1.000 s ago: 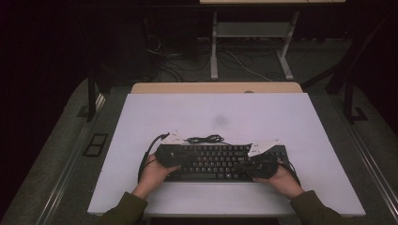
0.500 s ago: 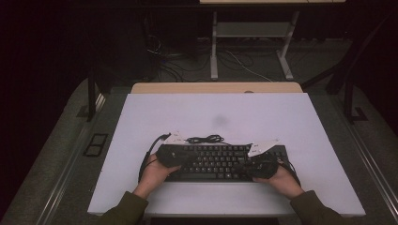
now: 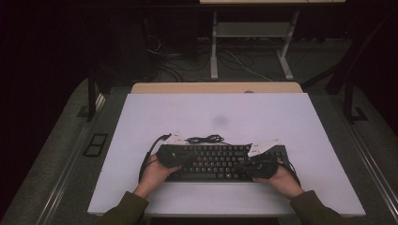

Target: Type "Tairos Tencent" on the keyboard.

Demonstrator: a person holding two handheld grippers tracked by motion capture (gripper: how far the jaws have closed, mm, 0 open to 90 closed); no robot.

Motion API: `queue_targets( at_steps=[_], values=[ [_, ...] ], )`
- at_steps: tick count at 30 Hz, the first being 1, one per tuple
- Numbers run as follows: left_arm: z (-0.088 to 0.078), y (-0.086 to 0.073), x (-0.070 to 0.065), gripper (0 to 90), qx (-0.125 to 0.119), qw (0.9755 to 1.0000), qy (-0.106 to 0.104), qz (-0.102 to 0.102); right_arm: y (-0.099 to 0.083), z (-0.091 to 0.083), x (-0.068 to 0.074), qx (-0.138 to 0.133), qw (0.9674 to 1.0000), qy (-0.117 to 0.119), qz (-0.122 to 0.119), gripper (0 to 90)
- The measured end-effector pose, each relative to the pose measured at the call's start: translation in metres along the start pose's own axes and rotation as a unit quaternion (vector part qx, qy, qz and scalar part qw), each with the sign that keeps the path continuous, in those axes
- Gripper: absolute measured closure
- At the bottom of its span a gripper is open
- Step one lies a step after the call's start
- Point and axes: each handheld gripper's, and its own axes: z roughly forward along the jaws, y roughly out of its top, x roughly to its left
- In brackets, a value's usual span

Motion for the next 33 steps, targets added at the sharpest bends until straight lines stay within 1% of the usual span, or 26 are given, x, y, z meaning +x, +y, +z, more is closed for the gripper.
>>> queue_targets(
  at_steps=[1,4,5,6,10,13,17,24,27,29,31,33],
  values=[
    [0.0,0.0,0.0,89.1,0.0,1.0,0.0,0.002,0.0,0.0,0.0,0.0,1.0,0.0,0.0,89.3],
    [-0.002,0.001,-0.001,89.1,-0.008,1.0,0.0,-0.001,0.0,0.0,0.0,0.0,1.0,0.0,0.0,89.3],
    [-0.003,0.001,0.0,89.1,-0.007,1.0,-0.001,0.003,0.0,0.0,0.0,0.0,1.0,0.0,0.0,89.3],
    [-0.003,0.001,-0.001,89.1,-0.009,1.0,-0.002,-0.001,0.0,0.0,0.0,0.0,1.0,0.0,0.0,89.3],
    [-0.006,0.002,-0.001,88.9,-0.015,0.9999,-0.004,-0.001,0.0,0.0,0.0,0.0,1.0,0.0,-0.001,89.3],
    [-0.008,0.002,-0.002,85.2,-0.024,0.9997,-0.007,-0.005,0.0,0.0,0.0,0.0,1.0,0.0,-0.001,89.3],
    [-0.013,0.0,-0.002,76.1,-0.032,0.9994,-0.007,-0.012,0.0,0.0,0.0,0.001,1.0,0.0,-0.001,89.3],
    [-0.022,-0.002,-0.003,55.6,-0.048,0.9987,-0.004,-0.016,0.0,0.0,0.0,0.001,1.0,0.0,-0.001,89.3],
    [-0.026,-0.004,-0.003,43.9,-0.052,0.9985,-0.004,-0.015,0.0,0.0,0.0,0.001,1.0,0.0,-0.001,89.3],
    [-0.028,-0.006,-0.003,35.8,-0.052,0.9985,0.001,-0.014,0.001,0.0,0.0,0.001,1.0,0.0,-0.001,89.3],
    [-0.029,-0.009,-0.002,30.5,-0.054,0.9984,0.003,-0.017,0.001,0.0,0.0,0.002,1.0,0.0,-0.002,89.3],
    [-0.031,-0.011,-0.002,28.0,-0.052,0.9984,0.004,-0.019,0.001,-0.001,0.0,0.001,1.0,-0.001,-0.001,89.3]
  ],
)
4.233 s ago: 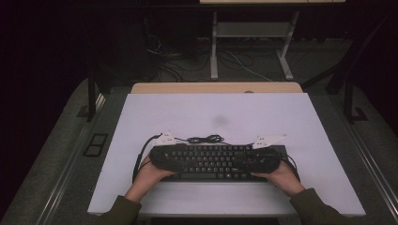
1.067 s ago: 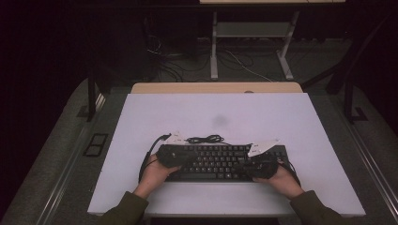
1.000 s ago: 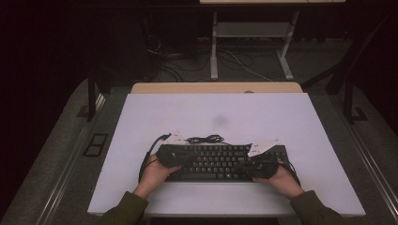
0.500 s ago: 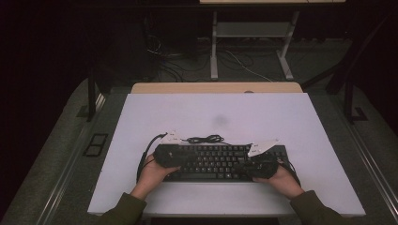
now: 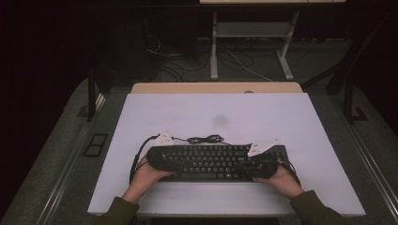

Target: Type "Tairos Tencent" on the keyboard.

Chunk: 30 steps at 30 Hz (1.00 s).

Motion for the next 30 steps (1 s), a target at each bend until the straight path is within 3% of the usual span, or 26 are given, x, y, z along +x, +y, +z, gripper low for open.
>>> queue_targets(
  at_steps=[10,13,30],
  values=[
    [-0.005,-0.006,0.001,25.2,-0.002,1.0,-0.001,0.002,0.003,-0.009,-0.004,-0.033,0.9994,0.003,0.013,89.0],
    [-0.006,-0.008,-0.001,24.3,-0.004,1.0,-0.001,0.002,0.005,-0.01,-0.006,-0.042,0.9988,0.009,0.023,83.9],
    [-0.015,-0.014,-0.001,20.3,-0.011,0.9999,0.006,-0.008,0.022,-0.005,-0.017,-0.09,0.9942,0.001,0.058,35.1]
  ],
)
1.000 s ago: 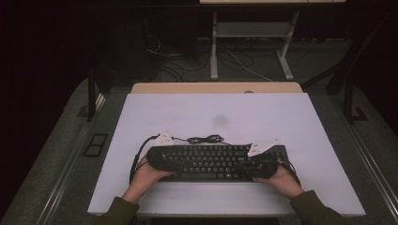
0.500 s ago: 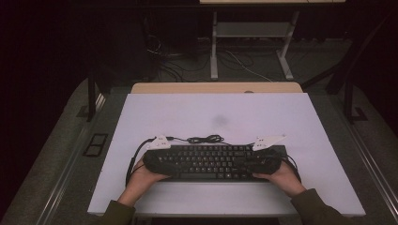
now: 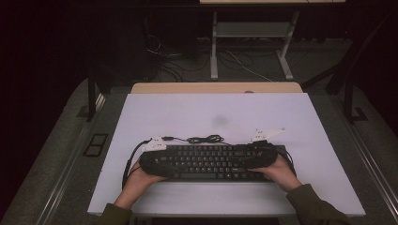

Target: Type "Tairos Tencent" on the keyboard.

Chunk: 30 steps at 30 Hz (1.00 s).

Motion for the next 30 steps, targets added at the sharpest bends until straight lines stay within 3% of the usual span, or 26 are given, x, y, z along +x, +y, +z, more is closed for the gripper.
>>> queue_targets(
  at_steps=[3,15,23,30],
  values=[
    [0.0,0.0,0.0,20.6,0.001,1.0,0.002,0.0,0.004,0.003,-0.001,-0.01,0.9999,-0.002,0.005,29.5],
    [-0.004,-0.002,0.002,28.9,-0.001,0.9998,0.019,-0.002,0.018,0.02,0.0,-0.025,0.9997,0.002,-0.002,26.0],
    [-0.006,-0.004,0.006,54.0,-0.004,0.9995,0.032,0.002,0.02,0.031,0.004,-0.021,0.9997,0.008,-0.005,25.3],
    [0.0,-0.003,0.009,76.6,0.011,0.9996,0.026,0.002,0.018,0.035,0.005,-0.017,0.9998,0.011,-0.008,25.0]
  ],
)
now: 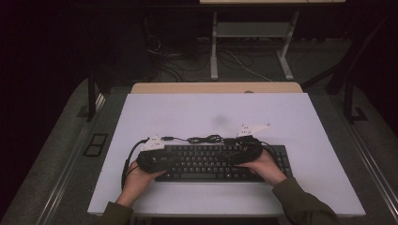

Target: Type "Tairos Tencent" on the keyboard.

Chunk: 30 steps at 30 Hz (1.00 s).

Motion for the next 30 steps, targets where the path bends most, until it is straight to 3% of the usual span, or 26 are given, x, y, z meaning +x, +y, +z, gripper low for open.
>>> queue_targets(
  at_steps=[6,21,30],
  values=[
    [0.005,0.003,0.001,89.0,0.008,0.9999,-0.006,0.003,0.0,0.0,0.0,0.0,1.0,0.001,-0.001,25.0],
    [0.02,0.006,0.002,89.1,0.026,0.9996,-0.007,0.012,-0.001,0.002,0.001,0.004,1.0,0.001,-0.003,25.0],
    [0.022,0.005,0.005,89.2,0.03,0.9995,-0.008,0.005,-0.001,0.001,0.001,0.002,1.0,0.001,-0.004,25.0]
  ],
)
